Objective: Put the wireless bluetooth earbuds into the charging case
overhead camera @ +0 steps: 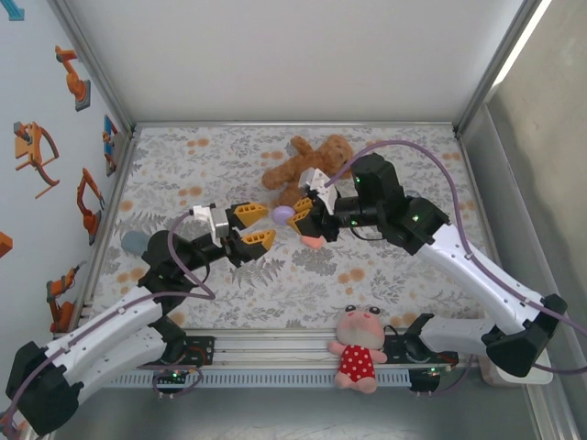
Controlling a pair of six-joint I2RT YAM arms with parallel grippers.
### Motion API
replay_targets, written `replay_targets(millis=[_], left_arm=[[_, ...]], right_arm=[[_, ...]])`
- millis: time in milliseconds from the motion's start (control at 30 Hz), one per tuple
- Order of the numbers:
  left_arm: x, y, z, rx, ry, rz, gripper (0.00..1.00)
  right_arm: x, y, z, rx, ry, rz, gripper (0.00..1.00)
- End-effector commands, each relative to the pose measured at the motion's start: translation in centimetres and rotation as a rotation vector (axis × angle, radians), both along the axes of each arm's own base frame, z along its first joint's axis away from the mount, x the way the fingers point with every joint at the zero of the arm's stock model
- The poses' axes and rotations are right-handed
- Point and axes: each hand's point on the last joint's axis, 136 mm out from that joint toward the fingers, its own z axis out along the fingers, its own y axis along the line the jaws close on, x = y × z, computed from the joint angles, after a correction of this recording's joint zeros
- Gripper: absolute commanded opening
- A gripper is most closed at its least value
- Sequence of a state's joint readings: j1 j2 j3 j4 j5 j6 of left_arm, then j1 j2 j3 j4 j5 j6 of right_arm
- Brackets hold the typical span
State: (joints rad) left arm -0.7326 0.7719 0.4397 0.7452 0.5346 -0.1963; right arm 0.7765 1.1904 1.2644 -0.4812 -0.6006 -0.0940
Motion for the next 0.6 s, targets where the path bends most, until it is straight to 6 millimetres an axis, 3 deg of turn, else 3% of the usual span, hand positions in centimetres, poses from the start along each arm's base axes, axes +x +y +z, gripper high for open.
replay_targets(millis=[0, 267, 567], left_arm=[[0.8, 1.5, -0.9, 0.039, -0.005, 0.125, 0.63], [0.7, 5.5, -0.4, 0.067, -0.039, 0.322, 0.91], [0.6, 7.4, -0.8, 0.084, -0.001, 0.394, 1.0]], right_arm=[[0.9, -0.7, -0.3, 0.003, 0.016, -0.093, 0.16], [0.9, -1.7, -7.3, -0.107, 0.19, -0.172, 0.16], [-0.1, -2.7, -13.6, -0.228, 0.306, -0.176, 0.15]])
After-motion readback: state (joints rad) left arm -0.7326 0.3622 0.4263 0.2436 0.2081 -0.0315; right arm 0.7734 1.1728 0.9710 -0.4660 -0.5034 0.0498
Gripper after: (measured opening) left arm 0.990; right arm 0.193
